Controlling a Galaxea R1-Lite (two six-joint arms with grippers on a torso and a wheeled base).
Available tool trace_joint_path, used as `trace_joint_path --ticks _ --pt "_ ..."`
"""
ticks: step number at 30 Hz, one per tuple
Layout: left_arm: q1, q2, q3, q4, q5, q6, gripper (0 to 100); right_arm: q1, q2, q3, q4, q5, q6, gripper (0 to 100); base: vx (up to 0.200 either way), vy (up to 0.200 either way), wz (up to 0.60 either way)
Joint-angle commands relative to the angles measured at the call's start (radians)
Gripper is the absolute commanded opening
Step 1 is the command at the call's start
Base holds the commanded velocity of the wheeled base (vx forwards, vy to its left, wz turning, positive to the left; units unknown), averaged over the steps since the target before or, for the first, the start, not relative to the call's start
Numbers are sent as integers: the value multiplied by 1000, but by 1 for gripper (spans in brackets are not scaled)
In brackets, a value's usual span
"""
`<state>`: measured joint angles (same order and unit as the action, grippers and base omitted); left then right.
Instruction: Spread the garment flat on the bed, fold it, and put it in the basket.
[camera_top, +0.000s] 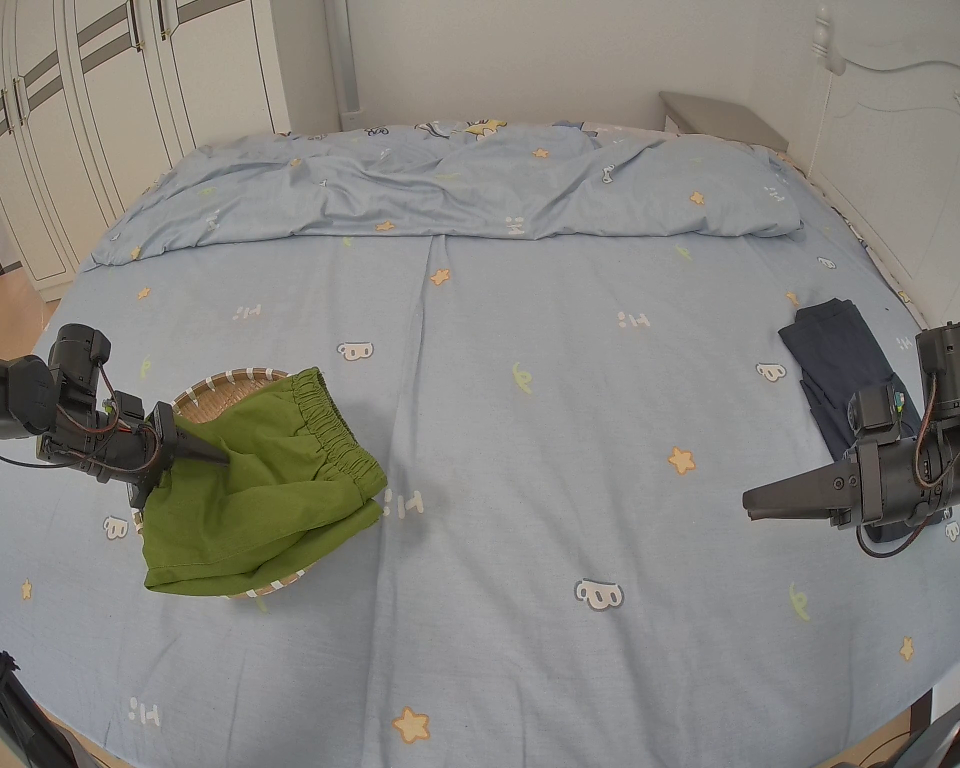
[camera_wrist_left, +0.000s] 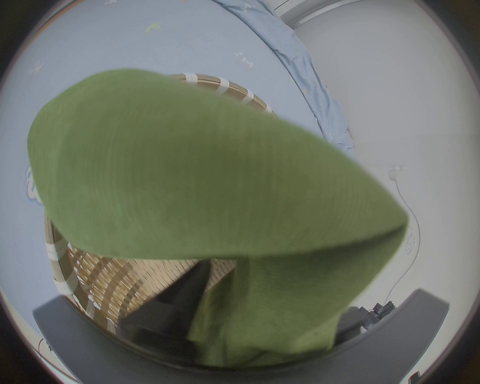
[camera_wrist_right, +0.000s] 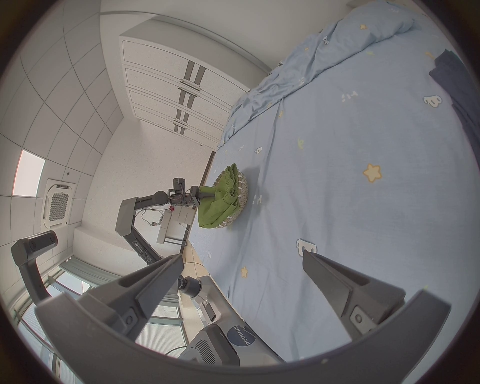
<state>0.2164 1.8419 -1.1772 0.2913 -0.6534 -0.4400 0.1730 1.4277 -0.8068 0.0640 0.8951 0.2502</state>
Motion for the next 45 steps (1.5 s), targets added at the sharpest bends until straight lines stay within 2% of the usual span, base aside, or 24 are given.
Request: trace_joint_path --ticks 1,6,7,12,16,19,23,26,29,32,33,34,35,36,38,41,42,45 --pt "-2 -7 -5 2 20 0 100 2 4 0 -1 1 0 100 0 0 0" --pt "0 -118 2 28 66 0 100 0 2 0 -1 1 0 100 0 0 0" --pt "-3 -173 -12 104 90 4 100 2 2 0 -1 1 0 100 0 0 0" --pt "-5 -279 -88 336 117 95 100 14 -1 3 2 1 0 100 0 0 0" --pt "-20 -345 -113 440 181 129 100 14 -13 8 3 1 0 100 0 0 0" --pt "-95 -435 -61 500 285 164 100 22 -64 11 3 -5 -3 100 0 0 0" --pt "-203 -581 34 488 456 179 100 26 -204 80 5 -19 -35 100 0 0 0" --pt "-253 -675 84 457 546 175 100 13 -334 182 2 -27 -62 100 0 0 0" --pt "-305 -796 153 402 624 167 100 -9 -475 313 -9 -71 -101 100 0 0 0" --pt "-353 -955 272 338 647 155 100 -10 -656 422 -12 -140 -115 100 0 0 0" --pt "-354 -963 281 333 647 153 100 -10 -665 425 -12 -142 -115 100 0 0 0" --pt "-370 -1103 389 279 656 161 100 -12 -779 468 -3 -156 -109 100 0 0 0" --pt "-370 -1103 389 279 656 161 100 -12 -779 468 -3 -156 -109 100 0 0 0" --pt "-367 -1233 493 206 667 170 100 -10 -878 500 8 -159 -85 100 0 0 0" --pt "-351 -1354 602 126 686 170 100 -12 -978 529 26 -159 -31 100 0 0 0" --pt "-330 -1446 676 80 706 170 100 -10 -1055 540 40 -160 17 100 0 0 0" --pt "-299 -1538 748 43 713 170 100 -10 -1130 546 68 -162 58 100 0 0 0" --pt "-272 -1647 821 17 704 168 100 -13 -1196 548 94 -162 80 100 0 0 0"
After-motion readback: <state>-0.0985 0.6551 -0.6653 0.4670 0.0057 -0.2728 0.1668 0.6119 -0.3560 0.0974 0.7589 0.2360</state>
